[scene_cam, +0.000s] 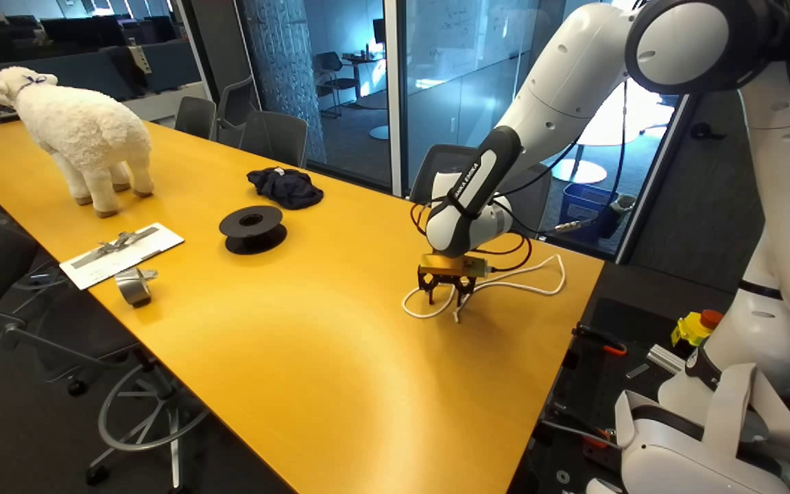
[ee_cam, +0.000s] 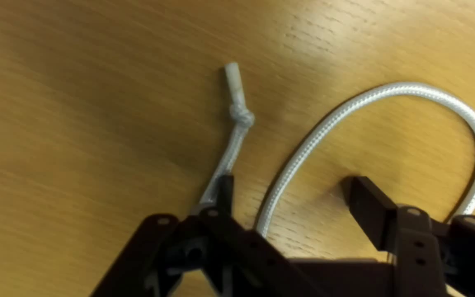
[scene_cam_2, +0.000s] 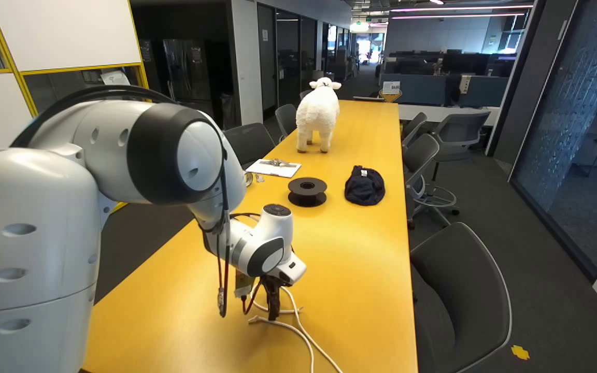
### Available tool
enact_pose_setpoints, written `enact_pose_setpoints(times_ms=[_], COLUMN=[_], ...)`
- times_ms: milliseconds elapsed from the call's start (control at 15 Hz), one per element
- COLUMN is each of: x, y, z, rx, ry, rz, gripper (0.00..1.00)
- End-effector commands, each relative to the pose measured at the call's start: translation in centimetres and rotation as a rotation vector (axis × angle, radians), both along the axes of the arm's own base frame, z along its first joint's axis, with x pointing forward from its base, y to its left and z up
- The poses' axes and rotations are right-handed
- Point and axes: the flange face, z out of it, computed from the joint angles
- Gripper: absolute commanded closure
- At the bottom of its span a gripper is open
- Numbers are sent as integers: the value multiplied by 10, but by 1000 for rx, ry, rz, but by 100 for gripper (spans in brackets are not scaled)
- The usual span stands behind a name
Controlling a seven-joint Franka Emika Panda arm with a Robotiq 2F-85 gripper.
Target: Unfold the rope on the table
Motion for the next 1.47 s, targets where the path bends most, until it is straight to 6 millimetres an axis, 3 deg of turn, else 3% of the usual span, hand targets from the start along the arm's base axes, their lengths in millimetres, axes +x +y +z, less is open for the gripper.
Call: enact_pose_setpoints(times_ms=[0, 400, 1000, 1400], x=[5, 0, -27, -23], y=[0, 1, 51, 123], z=[0, 5, -11, 2], rx=[-33, -49, 93, 378], ry=[-11, 11, 48, 2], rz=[-1, -19, -219, -168], gripper=[58, 99, 99, 99])
